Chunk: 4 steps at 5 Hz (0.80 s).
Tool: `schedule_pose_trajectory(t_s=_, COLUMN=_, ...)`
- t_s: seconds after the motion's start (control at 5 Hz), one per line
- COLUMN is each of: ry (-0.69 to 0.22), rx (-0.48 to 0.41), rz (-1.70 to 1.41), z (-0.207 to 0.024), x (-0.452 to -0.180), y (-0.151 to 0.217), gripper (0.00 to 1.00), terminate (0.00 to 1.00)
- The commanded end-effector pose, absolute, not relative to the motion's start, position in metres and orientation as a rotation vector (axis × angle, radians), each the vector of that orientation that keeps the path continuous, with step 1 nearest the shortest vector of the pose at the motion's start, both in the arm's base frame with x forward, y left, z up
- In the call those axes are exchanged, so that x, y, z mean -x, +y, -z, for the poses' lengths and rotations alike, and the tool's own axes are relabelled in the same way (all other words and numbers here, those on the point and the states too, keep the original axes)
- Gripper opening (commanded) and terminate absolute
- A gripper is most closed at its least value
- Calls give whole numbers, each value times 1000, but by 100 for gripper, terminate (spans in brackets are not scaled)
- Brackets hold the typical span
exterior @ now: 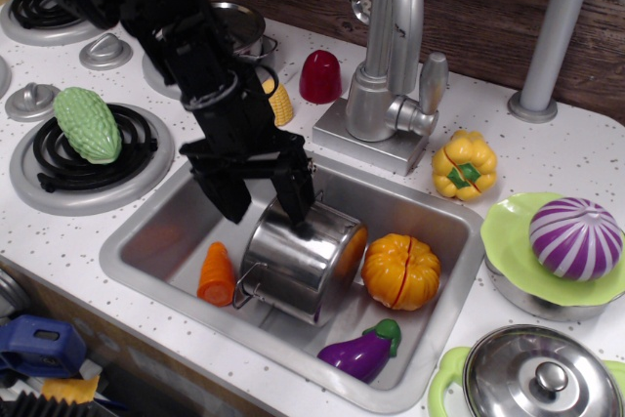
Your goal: Flip pot upright in sink
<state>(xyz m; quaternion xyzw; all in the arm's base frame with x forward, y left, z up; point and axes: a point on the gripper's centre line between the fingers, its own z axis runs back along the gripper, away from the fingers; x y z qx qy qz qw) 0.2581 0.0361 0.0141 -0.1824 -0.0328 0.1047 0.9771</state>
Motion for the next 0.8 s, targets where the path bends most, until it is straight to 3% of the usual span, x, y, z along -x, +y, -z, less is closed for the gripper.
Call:
schedule_pose_trajectory(t_s=0.0, ry=-83, rx=483, rz=-210, z=-15, x=-262, y=34, gripper=100, terminate=0)
schedule_pose_trajectory(t_s=0.2, ry=-84, rx=538, rz=-220, z=-11, x=-260, y=26, gripper=100, terminate=0)
schedule_pose_trajectory(t_s=0.4, ry=-106, rx=578, rz=-269, z=-9, x=-256, y=14, gripper=0, terminate=0)
schedule_pose_trajectory(t_s=0.6, ry=-112, rx=586, rz=-298, z=-8, x=-254, y=8, gripper=0, terminate=0)
